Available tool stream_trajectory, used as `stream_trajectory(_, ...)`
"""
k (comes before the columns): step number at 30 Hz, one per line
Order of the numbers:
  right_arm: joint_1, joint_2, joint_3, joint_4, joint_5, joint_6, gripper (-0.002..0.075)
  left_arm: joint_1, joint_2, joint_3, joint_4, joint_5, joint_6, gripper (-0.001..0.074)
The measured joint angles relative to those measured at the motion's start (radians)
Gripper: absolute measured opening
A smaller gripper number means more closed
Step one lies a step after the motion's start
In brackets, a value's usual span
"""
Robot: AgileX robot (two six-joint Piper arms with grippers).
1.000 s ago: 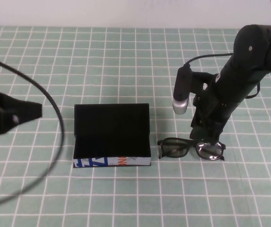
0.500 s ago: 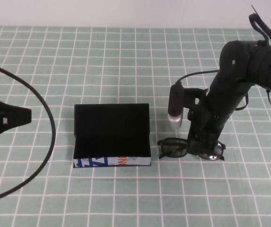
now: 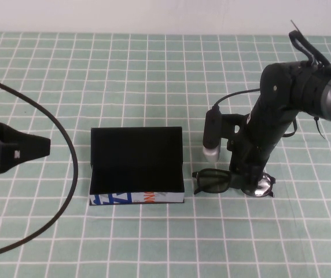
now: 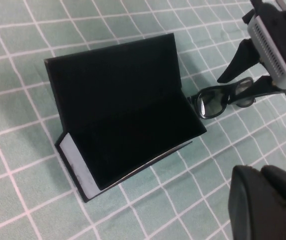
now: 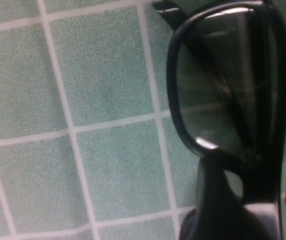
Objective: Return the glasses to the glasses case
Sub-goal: Pick up the glasses from the table, then place the glasses in the glasses case
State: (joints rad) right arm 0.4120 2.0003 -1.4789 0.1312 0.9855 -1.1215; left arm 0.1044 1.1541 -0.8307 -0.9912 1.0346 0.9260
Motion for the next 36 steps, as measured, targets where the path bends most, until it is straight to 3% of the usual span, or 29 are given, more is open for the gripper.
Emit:
stream_trajectory(6,0.002,0.007,0.0,-0.002,-0.004,0.004,0.0252,-0.004,0.0,0.0,0.0,0.0,0.0,-0.0002)
stream_trajectory(12,0.002,0.006,0.0,0.013,0.04,0.004,0.0068,-0.004,0.0,0.0,0.0,-0.002,0.0,-0.0002)
stream_trajectory(14,0.002,-0.002,0.0,0.015,0.049,0.004,0.0042,-0.004,0.0,0.0,0.0,-0.002,0.0,-0.0002)
stream_trajectory(21,0.002,-0.047,-0.043,0.011,0.099,0.004,0.0041,-0.004,0.0,0.0,0.0,-0.005,0.001,-0.0002)
stream_trajectory(27,0.009,-0.061,-0.232,0.138,0.216,0.004,0.0041,-0.004,0.0,0.0,0.0,-0.005,0.005,-0.0001)
stream_trajectory(36,0.182,-0.033,-0.408,0.205,0.241,0.004,0.004,-0.004,0.0,0.0,0.0,-0.009,0.007,-0.0002)
